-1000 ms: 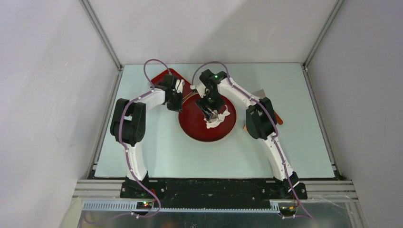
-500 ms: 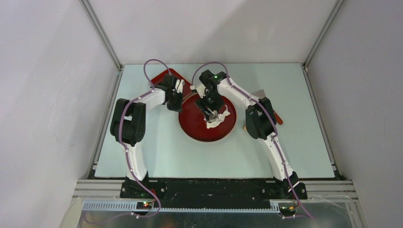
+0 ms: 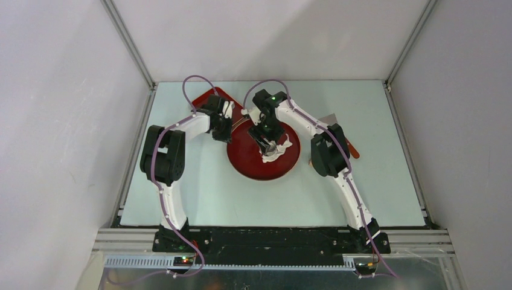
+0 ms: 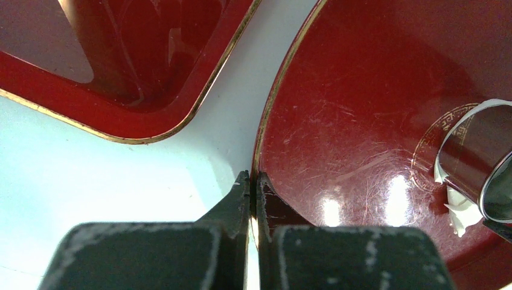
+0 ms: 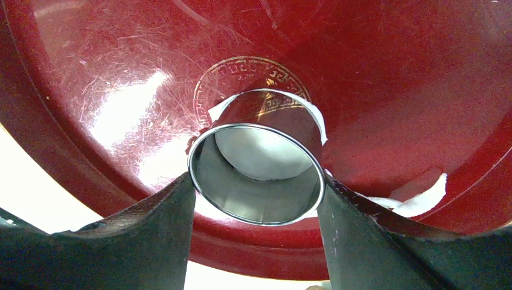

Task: Roll out the dumpling wrappers from the dough
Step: Remove the dumpling wrapper from the work surface.

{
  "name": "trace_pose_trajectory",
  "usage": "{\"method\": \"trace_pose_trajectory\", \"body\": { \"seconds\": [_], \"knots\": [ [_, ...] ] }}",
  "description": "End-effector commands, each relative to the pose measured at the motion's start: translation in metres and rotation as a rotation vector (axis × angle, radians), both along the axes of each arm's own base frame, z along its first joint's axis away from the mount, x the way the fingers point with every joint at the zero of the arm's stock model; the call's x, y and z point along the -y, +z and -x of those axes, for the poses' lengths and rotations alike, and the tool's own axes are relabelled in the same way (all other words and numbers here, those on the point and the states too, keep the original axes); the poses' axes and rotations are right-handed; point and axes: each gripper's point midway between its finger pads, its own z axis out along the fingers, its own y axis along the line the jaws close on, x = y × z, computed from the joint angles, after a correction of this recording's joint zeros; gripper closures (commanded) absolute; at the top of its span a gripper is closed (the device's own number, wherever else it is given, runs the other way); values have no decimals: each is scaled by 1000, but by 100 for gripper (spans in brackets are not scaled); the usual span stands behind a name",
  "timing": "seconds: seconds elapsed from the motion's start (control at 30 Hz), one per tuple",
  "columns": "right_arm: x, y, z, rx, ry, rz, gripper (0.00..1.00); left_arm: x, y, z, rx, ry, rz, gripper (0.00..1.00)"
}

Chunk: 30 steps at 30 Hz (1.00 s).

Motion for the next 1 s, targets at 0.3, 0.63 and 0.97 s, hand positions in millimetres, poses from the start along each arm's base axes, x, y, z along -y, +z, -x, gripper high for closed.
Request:
{"method": "trace_pose_trajectory", "body": {
  "seconds": [0.3, 0.63, 0.97],
  "knots": [
    [-2, -44, 8, -47, 24, 80, 65, -1, 16, -3, 45, -1, -3, 100],
    [1, -70, 11, -105, -40, 131, 69, -2, 17, -3, 47, 1, -6, 100],
    [-8, -78, 3, -75, -165, 141, 84, -2, 17, -3, 46, 1, -5, 100]
  ]
}}
